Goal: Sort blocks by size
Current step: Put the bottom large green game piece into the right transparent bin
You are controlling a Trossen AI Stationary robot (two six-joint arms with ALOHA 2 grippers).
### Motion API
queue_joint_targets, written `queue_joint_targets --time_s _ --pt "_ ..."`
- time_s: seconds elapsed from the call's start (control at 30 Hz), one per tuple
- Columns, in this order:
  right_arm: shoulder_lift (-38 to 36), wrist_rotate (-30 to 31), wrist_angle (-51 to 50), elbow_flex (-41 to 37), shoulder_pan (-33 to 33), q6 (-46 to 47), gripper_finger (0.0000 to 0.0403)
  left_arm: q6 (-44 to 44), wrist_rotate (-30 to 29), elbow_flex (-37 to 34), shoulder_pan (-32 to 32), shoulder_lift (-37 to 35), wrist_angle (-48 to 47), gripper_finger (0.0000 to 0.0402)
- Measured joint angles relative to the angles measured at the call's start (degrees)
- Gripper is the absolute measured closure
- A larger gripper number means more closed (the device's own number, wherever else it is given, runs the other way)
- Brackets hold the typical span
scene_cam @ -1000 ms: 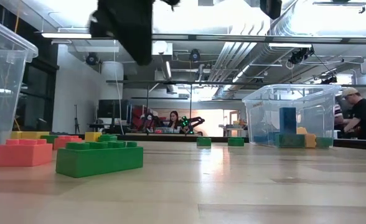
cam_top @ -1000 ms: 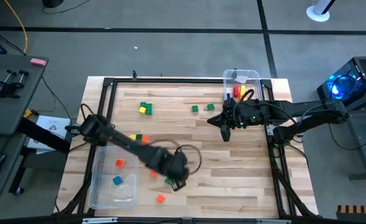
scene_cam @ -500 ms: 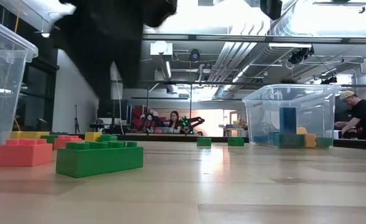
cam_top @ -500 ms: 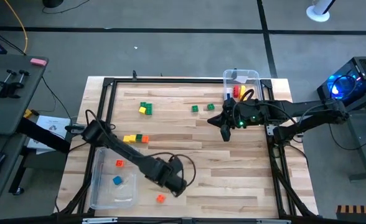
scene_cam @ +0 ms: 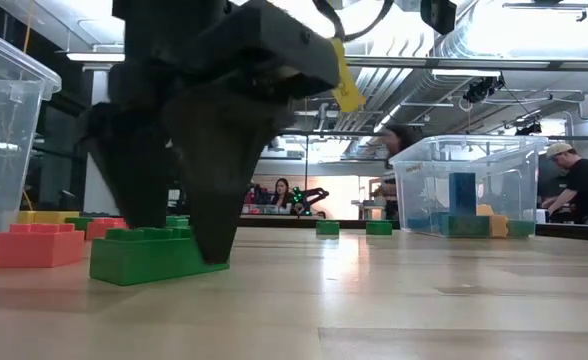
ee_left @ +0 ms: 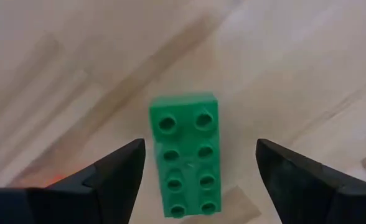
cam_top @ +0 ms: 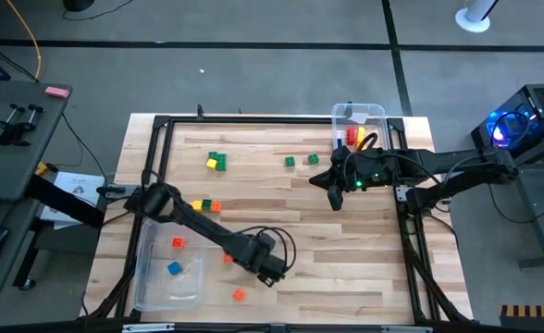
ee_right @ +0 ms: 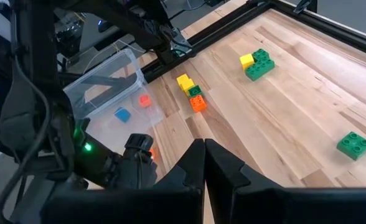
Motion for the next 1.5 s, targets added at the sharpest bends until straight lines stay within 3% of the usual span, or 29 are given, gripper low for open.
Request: queue_joint_targets --time_s 0.13,0.2,0.27,0.37,0.4,0.63,0.8,0.93,1.17,1.3,1.5 --pt "0.0 0.0 0.1 0.0 0.0 0.0 0.0403 3.4 0.1 0.2 -0.1 1.8 1.3 0.0115" --pt "0.0 0.0 0.4 0.0 0.0 0.7 0.0403 5.1 0.5 0.1 0.0 2.0 1.3 0.0142" --pt "-0.1 0.0 1.7 0.0 0.0 2.8 0.0403 7.5 0.4 0.1 0.3 2.0 1.1 0.0195" --pt "-0.7 0.1 5.7 0.0 0.4 3.6 0.0403 12.6 -2.5 0.1 0.7 1.1 0.1 0.0306" --pt "-1.1 0.1 7.3 0.0 0.7 3.5 0.0403 14.5 -4.6 0.0 1.1 0.7 -0.1 0.0316" --pt "-4.1 0.5 21.6 0.0 3.9 -0.5 0.0403 30.6 -14.9 0.3 7.7 -5.6 1.3 0.0313" --pt "-5.6 2.3 32.1 0.0 5.7 -6.9 0.0403 45.6 -19.2 0.4 16.8 -10.8 16.8 0.0313" --pt "-6.3 3.7 36.0 0.0 5.8 -11.2 0.0403 53.1 -12.1 0.5 25.9 -11.0 36.9 0.0313" --pt "-6.6 5.8 37.6 0.0 3.4 -19.3 0.0403 50.7 -0.3 0.5 38.5 -6.8 62.6 0.0313" --pt "-6.5 5.8 37.4 0.0 1.1 -22.1 0.0403 53.1 2.5 4.4 41.3 -3.8 66.1 0.0313" --pt "-6.5 5.8 36.7 0.0 -3.2 -27.7 0.0403 59.4 4.7 16.2 42.7 4.3 64.4 0.0311"
